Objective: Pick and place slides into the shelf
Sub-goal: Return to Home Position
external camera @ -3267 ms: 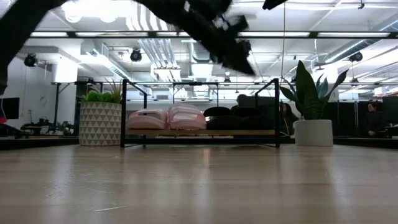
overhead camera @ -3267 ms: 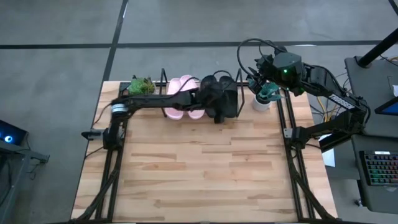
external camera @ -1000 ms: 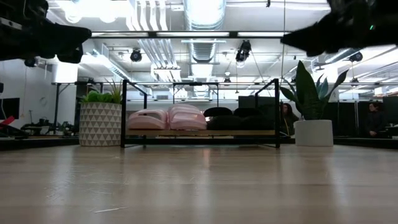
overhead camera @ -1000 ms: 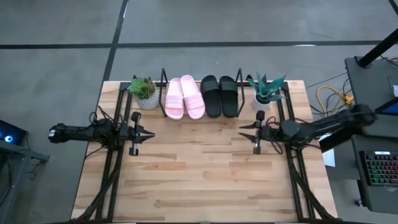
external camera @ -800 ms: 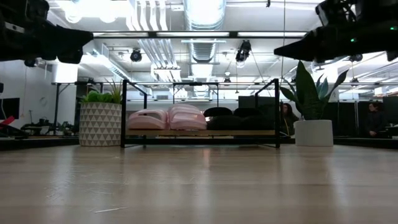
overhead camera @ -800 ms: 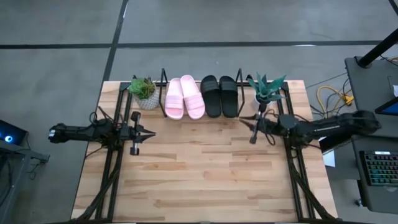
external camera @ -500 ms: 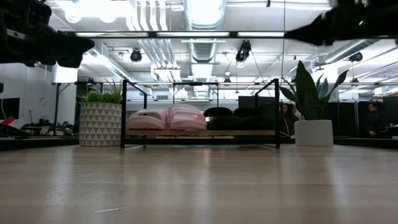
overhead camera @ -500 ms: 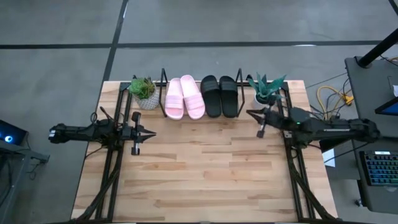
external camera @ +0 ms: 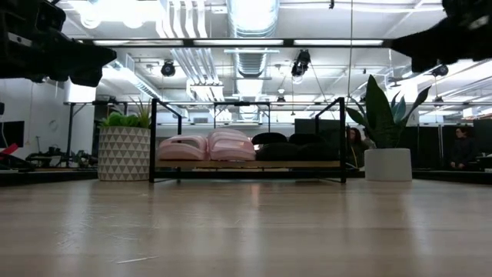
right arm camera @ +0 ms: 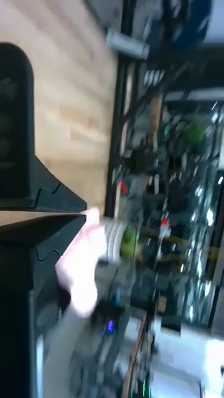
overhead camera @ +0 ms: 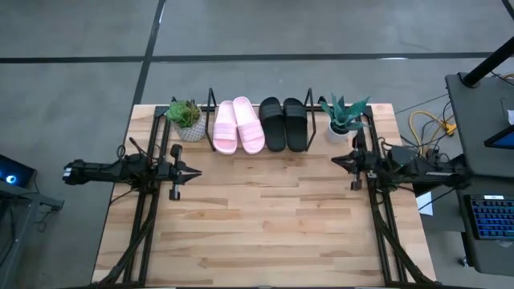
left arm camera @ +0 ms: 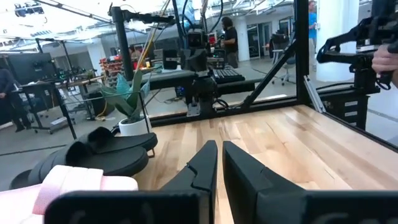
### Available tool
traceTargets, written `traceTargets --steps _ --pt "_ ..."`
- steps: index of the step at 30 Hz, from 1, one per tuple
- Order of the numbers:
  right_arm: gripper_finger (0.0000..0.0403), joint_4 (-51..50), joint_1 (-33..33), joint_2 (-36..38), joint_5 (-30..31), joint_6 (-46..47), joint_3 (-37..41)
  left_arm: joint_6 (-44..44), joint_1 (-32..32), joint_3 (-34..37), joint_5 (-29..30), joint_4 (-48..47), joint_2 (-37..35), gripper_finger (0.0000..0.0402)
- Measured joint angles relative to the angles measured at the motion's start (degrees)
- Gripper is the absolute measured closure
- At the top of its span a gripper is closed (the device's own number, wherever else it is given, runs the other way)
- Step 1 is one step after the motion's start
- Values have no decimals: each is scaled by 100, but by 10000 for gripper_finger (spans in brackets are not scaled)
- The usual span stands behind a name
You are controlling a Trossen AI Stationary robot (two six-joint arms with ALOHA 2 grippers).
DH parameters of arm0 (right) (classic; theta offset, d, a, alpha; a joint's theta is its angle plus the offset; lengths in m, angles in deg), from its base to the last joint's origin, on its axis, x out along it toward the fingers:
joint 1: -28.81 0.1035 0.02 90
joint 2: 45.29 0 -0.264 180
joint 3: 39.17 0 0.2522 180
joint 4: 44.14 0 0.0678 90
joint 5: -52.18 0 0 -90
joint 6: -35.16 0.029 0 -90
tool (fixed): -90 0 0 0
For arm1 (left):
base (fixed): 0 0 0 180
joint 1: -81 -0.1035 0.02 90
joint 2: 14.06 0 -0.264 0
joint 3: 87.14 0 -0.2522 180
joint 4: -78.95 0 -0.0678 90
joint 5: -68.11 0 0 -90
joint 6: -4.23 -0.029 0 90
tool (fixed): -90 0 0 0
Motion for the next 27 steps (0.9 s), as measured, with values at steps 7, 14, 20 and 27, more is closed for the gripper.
traceTargets --steps 7,14,20,27 --pt "395 245 2 22 -285 404 635 398 0 0 -330 -83 18 391" --pt "395 750 2 146 -603 319 994 558 0 135 -384 -18 12 391" --pt "395 746 2 90 -605 424 994 580 0 142 -392 0 58 391" --pt "395 745 2 25 -621 466 994 575 0 146 -431 -12 55 391"
